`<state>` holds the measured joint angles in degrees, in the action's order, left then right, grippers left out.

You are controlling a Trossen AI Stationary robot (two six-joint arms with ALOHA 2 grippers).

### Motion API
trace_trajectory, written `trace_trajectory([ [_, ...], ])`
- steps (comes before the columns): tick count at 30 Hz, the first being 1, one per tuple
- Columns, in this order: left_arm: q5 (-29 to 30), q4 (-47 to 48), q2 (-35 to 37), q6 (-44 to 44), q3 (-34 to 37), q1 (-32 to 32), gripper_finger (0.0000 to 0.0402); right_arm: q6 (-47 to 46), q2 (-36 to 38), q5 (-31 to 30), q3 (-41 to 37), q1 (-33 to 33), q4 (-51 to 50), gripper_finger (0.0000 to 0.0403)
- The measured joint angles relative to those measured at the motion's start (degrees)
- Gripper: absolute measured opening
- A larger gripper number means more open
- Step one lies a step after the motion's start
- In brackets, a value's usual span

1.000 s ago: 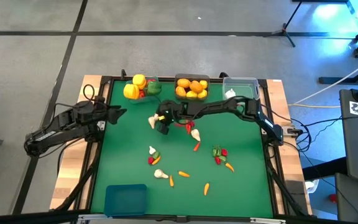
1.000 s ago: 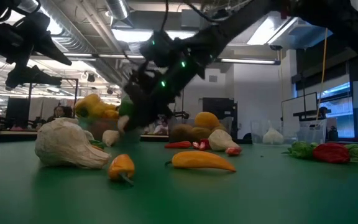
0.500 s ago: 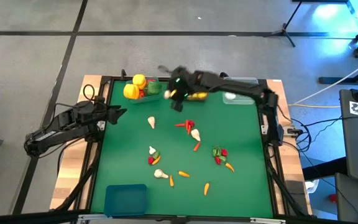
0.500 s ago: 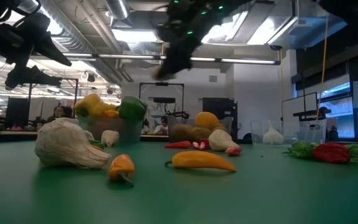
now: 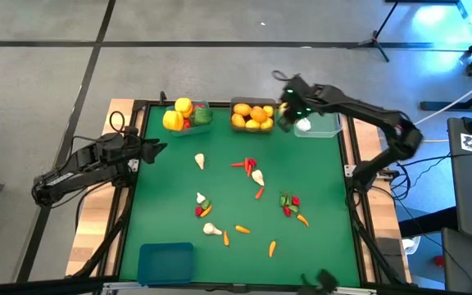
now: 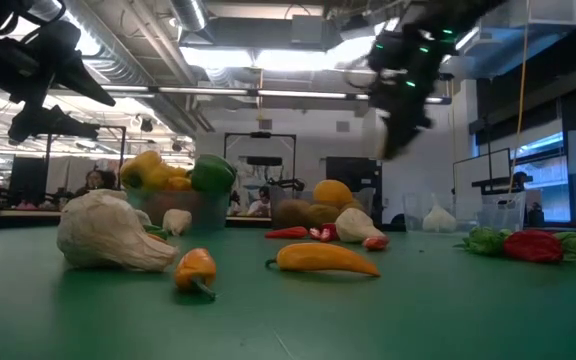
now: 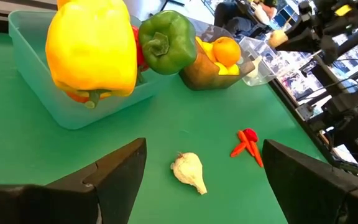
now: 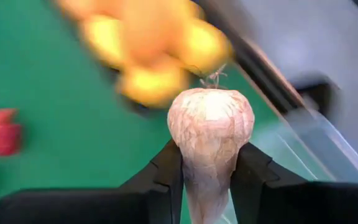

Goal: Sort produce into baskets
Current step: Put the white garlic into the transparent bin

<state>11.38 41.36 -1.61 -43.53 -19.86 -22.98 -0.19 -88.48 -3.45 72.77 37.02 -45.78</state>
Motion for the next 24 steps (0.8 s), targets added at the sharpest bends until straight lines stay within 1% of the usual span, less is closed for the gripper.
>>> trace_trajectory([
  [4,-0.28,-0.42,0.00,-0.02,0.00,0.00,0.0313,-7.58,4.47,-6.68,-8.70,4.39,1.75,0.0091],
  [8,-0.65,-1.83,-0.24,0.33,0.00,0.00,0.0313,-17.01,5.18,-10.49,-12.62,7.29,1.30,0.0092],
  [10,-0.66,-2.88,-1.13,0.32,0.00,0.02,0.0313,-20.30,5.09,-11.05,-13.56,8.24,0.51,0.0095],
  [12,-0.74,-3.76,-2.55,0.39,0.00,0.02,0.0313,-21.41,5.05,-9.91,-13.89,8.65,1.10,0.0106],
  [14,-0.78,-4.31,-4.61,0.54,0.00,0.00,0.0313,-22.05,5.02,-9.55,-14.03,8.94,0.70,0.0130],
  [17,-3.53,-5.52,-8.44,3.07,0.00,0.02,0.0313,-23.47,5.02,-9.52,-14.05,8.94,0.99,0.0183],
  [21,-8.25,-9.93,-14.89,7.99,0.02,0.02,0.0313,-25.51,5.00,-10.62,-14.05,9.15,1.27,0.0264],
  [24,-9.75,-14.37,-20.04,12.46,0.02,0.01,0.0313,-26.58,5.00,-11.57,-14.05,9.18,1.21,0.0307],
])
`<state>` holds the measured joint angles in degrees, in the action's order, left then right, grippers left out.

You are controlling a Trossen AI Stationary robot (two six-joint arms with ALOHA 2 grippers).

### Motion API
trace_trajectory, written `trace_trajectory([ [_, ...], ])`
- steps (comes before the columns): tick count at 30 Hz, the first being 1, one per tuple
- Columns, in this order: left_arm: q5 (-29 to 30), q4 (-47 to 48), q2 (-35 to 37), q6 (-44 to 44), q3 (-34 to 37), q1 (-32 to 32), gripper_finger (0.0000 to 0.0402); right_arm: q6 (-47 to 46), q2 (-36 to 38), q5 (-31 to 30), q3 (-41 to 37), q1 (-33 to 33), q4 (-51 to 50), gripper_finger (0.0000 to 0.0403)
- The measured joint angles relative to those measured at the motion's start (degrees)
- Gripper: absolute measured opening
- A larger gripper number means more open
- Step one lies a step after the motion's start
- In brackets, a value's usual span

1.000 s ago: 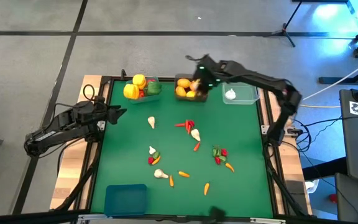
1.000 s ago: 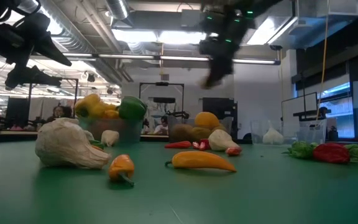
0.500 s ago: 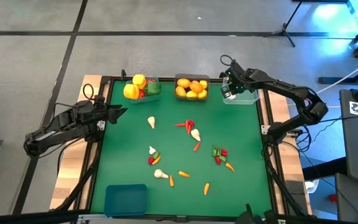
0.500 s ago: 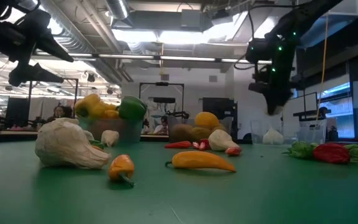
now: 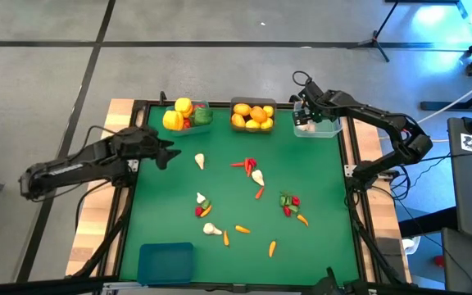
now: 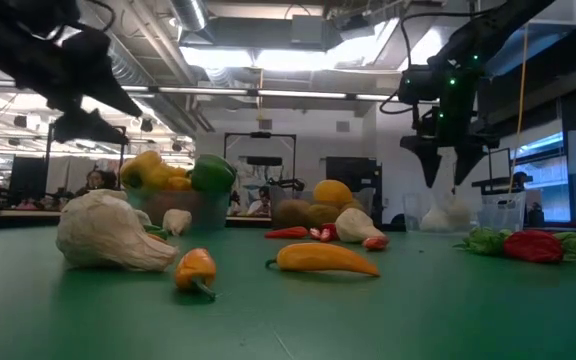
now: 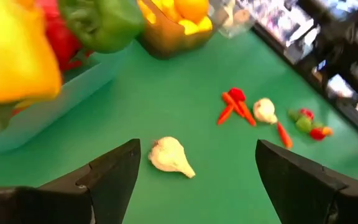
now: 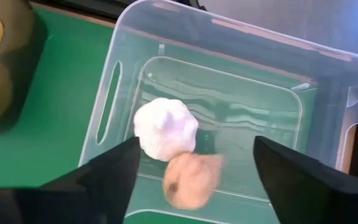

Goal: Sort produce into baskets
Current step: Put the white garlic into the transparent bin

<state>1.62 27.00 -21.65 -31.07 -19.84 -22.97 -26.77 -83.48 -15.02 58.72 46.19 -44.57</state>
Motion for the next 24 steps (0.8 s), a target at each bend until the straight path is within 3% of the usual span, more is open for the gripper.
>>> trace_trajectory([
  [3,-2.18,-4.85,-5.22,2.66,0.00,-0.01,0.0313,0.00,-0.02,0.02,0.00,-0.02,-0.10,0.0327],
  [8,-6.27,-10.94,-14.09,5.61,0.00,0.56,0.0313,0.00,-0.02,0.14,0.00,-0.04,-0.06,0.0323],
  [19,-6.64,-24.94,-30.95,31.18,0.00,4.88,0.0313,0.07,-0.02,3.43,0.00,-0.04,1.11,0.0304],
  [24,-5.68,-27.51,-38.11,32.51,-0.02,5.06,0.0313,0.49,-0.02,3.69,0.00,-0.09,1.20,0.0303],
])
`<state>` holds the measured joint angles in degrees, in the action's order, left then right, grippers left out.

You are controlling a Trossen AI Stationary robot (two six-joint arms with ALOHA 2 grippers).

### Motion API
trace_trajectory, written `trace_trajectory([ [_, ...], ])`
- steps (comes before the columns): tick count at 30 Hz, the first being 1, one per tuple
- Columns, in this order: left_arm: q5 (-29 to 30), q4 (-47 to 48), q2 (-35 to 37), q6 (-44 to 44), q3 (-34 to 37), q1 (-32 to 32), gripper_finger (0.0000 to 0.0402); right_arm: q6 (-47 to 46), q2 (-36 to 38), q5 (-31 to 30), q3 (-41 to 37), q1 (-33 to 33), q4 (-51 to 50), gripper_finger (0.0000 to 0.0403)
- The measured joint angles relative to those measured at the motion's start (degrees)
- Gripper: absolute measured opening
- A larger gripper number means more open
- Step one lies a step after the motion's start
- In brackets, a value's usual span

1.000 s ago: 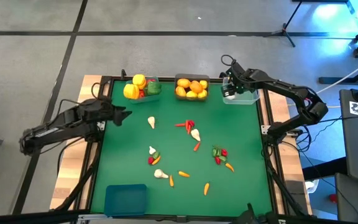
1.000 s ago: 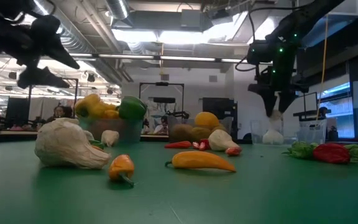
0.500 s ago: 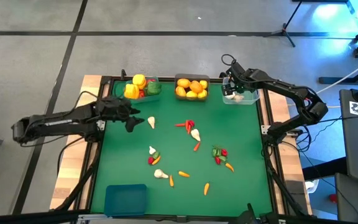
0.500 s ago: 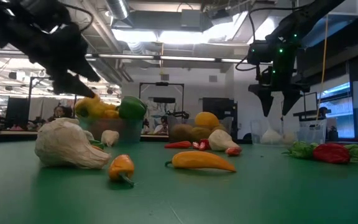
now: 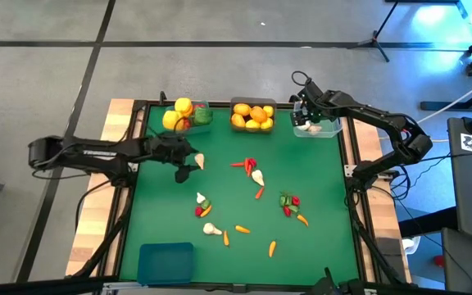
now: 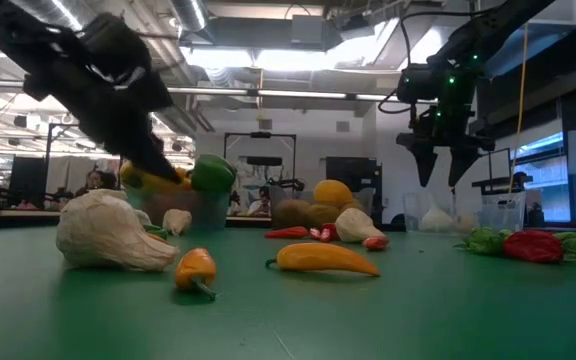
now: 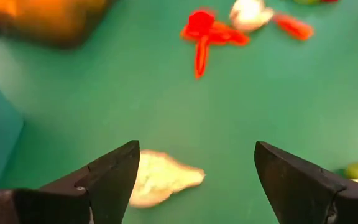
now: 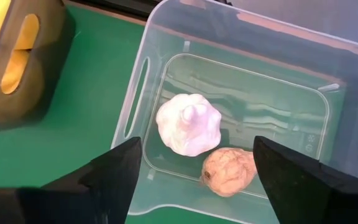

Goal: Sort produce into baskets
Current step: Put the white garlic into the transparent bin

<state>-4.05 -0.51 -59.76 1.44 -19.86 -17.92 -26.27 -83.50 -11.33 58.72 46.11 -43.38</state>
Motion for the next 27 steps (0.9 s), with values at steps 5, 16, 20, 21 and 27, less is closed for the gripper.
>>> trace_trajectory([
  [5,5.71,-2.55,-6.82,-2.70,0.00,-0.11,0.0313,0.88,-0.02,0.44,0.00,-0.02,0.02,0.0303],
  [16,7.79,-6.05,-16.44,-12.81,-0.07,0.27,0.0313,1.06,-0.02,1.53,0.00,-0.02,0.02,0.0303],
  [20,9.35,-6.64,-18.02,-16.33,-0.15,0.90,0.0313,1.12,-0.02,1.59,0.00,-0.02,0.44,0.0303],
  [21,9.59,-6.75,-18.32,-16.53,-0.15,1.03,0.0313,1.10,-0.02,1.73,0.00,-0.02,0.59,0.0303],
  [27,10.01,-7.05,-18.44,-16.46,-0.17,1.05,0.0287,1.10,-0.04,1.92,0.00,-0.02,1.82,0.0303],
])
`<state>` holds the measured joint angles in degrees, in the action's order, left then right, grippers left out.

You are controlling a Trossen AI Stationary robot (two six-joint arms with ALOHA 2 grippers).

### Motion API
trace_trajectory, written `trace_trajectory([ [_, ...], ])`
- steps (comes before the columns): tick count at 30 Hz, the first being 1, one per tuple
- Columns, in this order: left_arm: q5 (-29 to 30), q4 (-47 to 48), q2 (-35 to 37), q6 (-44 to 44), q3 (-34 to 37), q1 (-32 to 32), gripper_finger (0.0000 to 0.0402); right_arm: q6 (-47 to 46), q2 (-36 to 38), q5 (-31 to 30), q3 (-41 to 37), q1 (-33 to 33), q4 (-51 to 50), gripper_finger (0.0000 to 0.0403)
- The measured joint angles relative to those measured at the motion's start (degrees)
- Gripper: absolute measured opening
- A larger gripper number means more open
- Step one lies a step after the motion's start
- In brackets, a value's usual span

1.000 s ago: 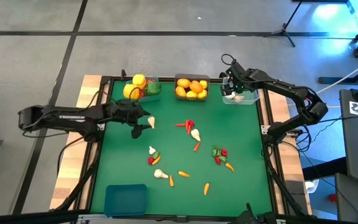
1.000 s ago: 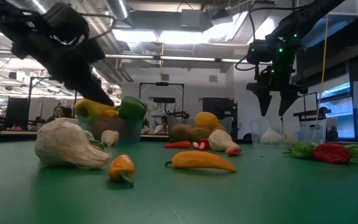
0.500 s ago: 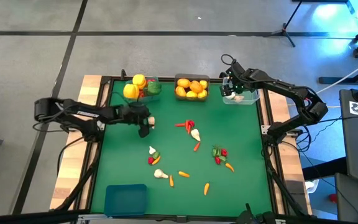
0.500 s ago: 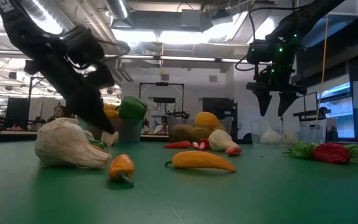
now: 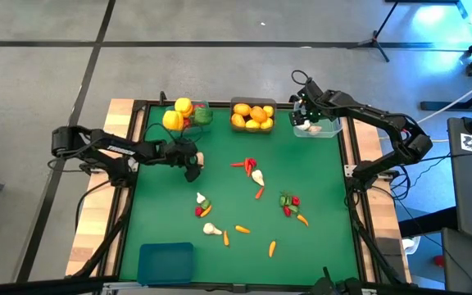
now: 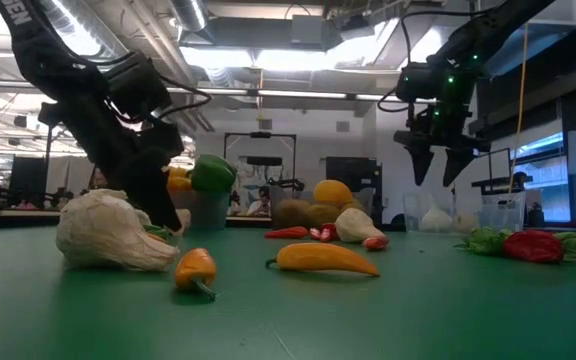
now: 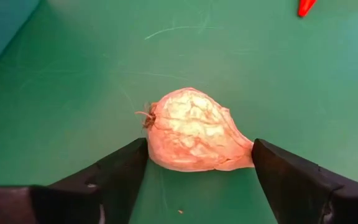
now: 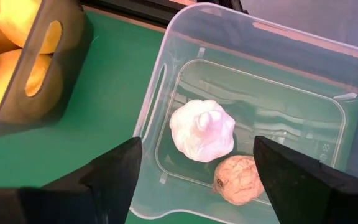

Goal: Sort produce into baskets
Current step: Put the white garlic into the transparent bin

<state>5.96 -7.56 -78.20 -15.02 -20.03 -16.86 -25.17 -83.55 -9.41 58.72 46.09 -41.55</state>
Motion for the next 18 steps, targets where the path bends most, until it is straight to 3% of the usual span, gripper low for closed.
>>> trace_trajectory([
  [18,-0.24,-2.79,-0.10,-7.65,0.09,0.00,0.0139,0.05,-0.02,3.50,0.00,-9.88,12.19,0.0303],
])
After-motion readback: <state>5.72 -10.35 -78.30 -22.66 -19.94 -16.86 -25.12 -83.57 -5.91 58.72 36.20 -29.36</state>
